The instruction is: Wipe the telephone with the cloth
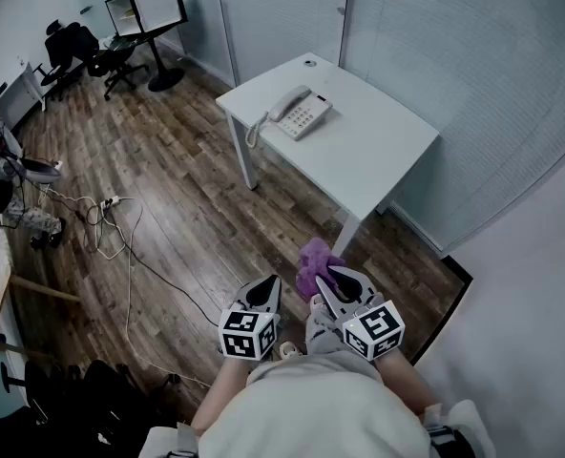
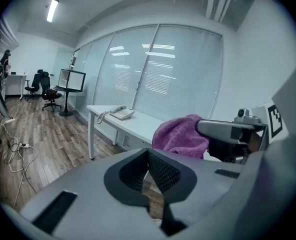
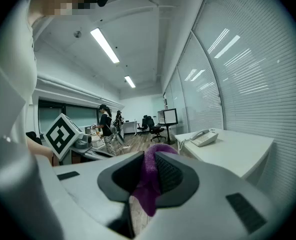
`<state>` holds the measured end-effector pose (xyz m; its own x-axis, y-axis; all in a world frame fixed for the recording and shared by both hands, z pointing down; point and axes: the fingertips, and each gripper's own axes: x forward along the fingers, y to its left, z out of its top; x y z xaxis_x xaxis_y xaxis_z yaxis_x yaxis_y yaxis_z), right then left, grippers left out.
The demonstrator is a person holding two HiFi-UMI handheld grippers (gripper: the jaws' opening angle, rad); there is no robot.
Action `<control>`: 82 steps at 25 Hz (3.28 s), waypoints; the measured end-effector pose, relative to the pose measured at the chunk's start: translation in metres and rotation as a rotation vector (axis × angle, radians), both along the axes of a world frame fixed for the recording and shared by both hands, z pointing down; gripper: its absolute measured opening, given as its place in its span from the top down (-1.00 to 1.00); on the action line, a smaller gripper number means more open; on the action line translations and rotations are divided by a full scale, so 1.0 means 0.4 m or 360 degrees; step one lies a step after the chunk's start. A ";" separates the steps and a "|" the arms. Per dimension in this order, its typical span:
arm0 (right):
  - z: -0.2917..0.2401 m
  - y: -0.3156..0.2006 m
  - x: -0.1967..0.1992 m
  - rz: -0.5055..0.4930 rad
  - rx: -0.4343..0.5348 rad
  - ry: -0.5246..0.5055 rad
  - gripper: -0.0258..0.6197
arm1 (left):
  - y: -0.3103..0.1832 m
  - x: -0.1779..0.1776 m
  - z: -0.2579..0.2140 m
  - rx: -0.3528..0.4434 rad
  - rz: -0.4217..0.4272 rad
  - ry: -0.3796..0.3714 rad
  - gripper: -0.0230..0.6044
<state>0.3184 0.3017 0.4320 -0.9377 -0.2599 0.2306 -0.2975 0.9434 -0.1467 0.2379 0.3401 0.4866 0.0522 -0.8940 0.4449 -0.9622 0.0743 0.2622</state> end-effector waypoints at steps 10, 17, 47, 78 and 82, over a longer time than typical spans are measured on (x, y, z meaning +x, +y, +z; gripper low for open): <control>-0.019 0.048 -0.021 -0.0014 0.0032 -0.0009 0.67 | 0.045 -0.019 0.007 0.0021 -0.0025 0.0049 0.86; -0.017 0.058 -0.029 -0.0013 0.0002 0.0007 0.67 | 0.059 -0.037 0.003 0.0019 -0.0030 0.0068 0.86; 0.022 0.014 -0.171 -0.0132 -0.0027 0.0008 0.67 | 0.053 -0.154 0.053 -0.0037 -0.0171 0.0082 0.86; -0.031 -0.506 -0.462 -0.0085 -0.0013 -0.0085 0.67 | -0.426 -0.467 0.010 -0.0053 -0.0220 0.0049 0.86; -0.025 -0.575 -0.473 -0.0064 -0.0010 -0.0095 0.67 | -0.492 -0.488 0.014 -0.0045 -0.0214 0.0039 0.86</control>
